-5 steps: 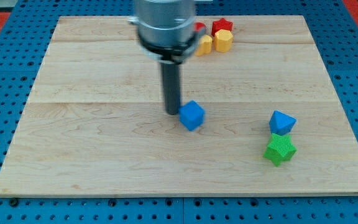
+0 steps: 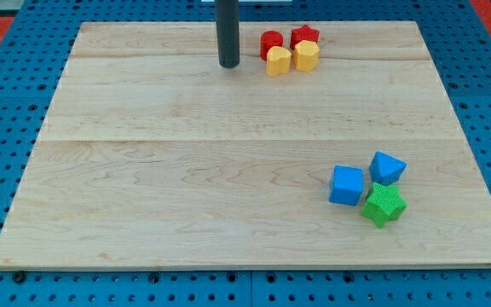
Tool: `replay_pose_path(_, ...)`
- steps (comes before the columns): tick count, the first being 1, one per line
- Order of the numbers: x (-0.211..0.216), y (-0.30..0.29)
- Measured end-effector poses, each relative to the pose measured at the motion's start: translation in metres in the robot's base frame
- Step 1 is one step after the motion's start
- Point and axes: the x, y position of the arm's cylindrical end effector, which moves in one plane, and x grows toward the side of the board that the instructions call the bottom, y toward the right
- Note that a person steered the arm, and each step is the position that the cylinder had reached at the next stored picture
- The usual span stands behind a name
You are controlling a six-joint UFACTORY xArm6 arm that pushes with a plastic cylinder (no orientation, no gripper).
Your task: Place the red circle top left to the blue cube
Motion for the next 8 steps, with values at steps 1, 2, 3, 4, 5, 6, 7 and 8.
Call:
replay_pose_path(1,-0.048,0.028)
replay_pose_path(2,-0.032,0.076)
replay_pose_path(3,0.032,0.114)
replay_pose_path(4,0.092,0.146)
replay_pose_path(5,0.100,0.144)
replay_pose_path(6,0.046,0.141)
replay_pose_path(7,0.027,0.120)
replay_pose_path(8,0.059,0.116)
